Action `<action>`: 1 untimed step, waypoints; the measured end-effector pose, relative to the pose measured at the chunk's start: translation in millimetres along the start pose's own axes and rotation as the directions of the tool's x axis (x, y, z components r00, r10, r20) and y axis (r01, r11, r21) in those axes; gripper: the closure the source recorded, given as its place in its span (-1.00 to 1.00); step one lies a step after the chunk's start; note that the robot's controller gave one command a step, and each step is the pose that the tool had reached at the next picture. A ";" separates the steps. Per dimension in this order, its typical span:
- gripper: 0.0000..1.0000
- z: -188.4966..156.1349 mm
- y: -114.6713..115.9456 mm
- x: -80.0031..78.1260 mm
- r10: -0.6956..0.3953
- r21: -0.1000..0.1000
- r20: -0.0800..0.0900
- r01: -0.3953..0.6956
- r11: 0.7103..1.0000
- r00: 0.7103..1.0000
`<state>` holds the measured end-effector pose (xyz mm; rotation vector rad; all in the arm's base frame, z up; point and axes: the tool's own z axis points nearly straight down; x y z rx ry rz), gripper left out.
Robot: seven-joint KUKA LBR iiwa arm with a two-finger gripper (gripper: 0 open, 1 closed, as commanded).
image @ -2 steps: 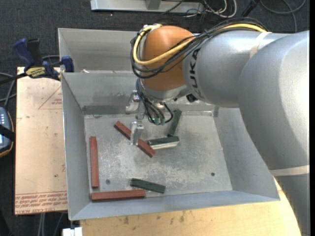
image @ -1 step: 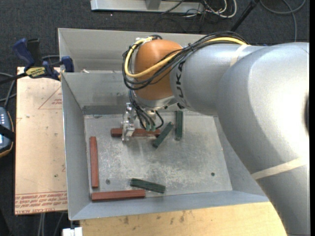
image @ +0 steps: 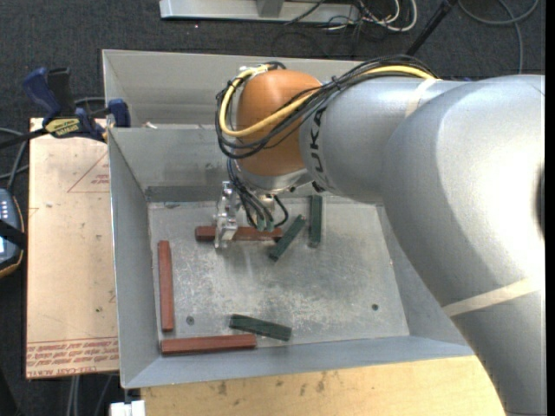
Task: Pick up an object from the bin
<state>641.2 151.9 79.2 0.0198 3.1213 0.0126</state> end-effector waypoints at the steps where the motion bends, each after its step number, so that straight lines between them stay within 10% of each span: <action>1: 1.00 -186.0 17.6 -4.4 -0.091 0.006 -0.020 0.091 0.996 0.996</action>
Offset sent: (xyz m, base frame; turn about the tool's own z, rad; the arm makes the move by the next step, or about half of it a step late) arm 0.0000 0.0000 0.0000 0.0000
